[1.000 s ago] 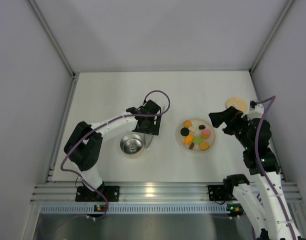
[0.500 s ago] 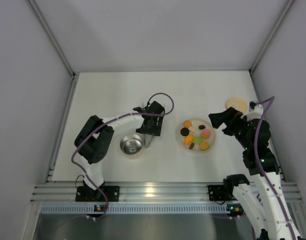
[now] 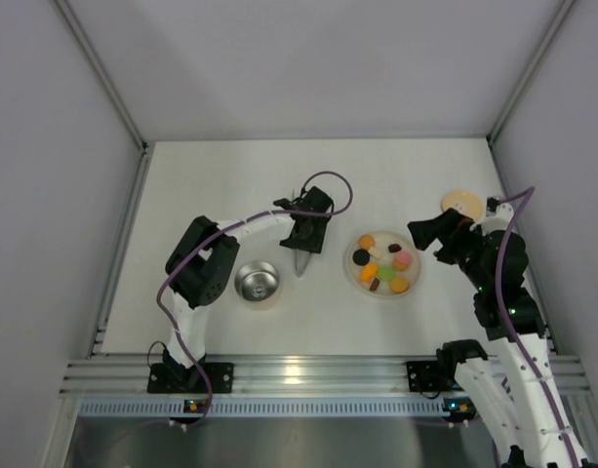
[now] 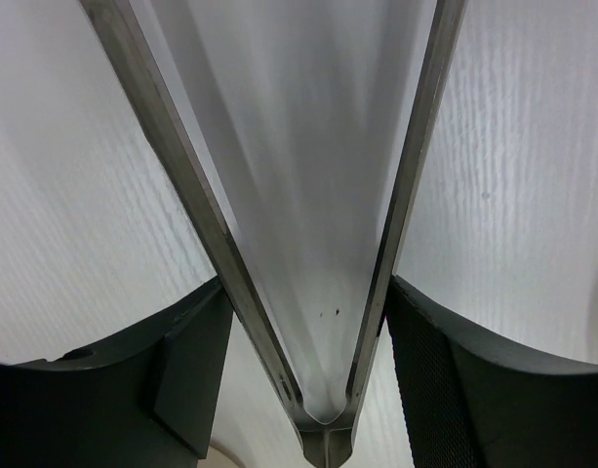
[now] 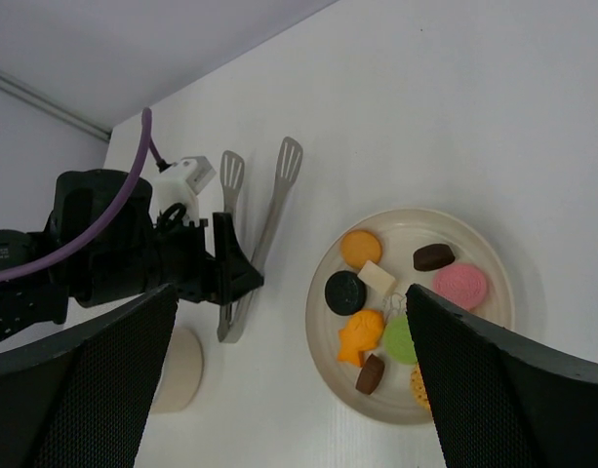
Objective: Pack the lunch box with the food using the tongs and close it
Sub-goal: Pick up the clamp at the center of the board, then pick up the fake food from the plate.
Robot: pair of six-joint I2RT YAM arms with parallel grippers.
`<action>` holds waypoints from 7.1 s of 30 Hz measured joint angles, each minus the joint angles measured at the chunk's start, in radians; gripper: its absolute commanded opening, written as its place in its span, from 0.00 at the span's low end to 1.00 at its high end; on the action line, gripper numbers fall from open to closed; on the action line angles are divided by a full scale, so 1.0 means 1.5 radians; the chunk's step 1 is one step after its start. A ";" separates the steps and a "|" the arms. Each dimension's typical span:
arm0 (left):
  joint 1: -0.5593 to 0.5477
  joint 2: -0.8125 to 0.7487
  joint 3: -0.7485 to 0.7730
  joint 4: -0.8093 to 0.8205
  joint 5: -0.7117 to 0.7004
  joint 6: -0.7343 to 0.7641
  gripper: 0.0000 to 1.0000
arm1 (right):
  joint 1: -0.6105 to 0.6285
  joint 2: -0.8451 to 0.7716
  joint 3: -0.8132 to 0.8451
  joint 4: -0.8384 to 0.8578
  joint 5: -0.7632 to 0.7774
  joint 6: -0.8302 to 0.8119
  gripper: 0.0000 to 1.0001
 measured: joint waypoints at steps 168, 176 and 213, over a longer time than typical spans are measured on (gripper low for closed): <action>-0.320 0.001 0.249 -0.156 0.002 -0.014 0.49 | -0.001 -0.059 0.076 -0.133 0.073 -0.045 0.96; -0.320 0.005 0.253 -0.156 0.002 -0.013 0.49 | -0.001 -0.059 0.076 -0.133 0.073 -0.046 0.96; -0.320 -0.090 0.211 -0.167 -0.013 -0.017 0.24 | -0.001 -0.058 0.075 -0.133 0.072 -0.045 0.96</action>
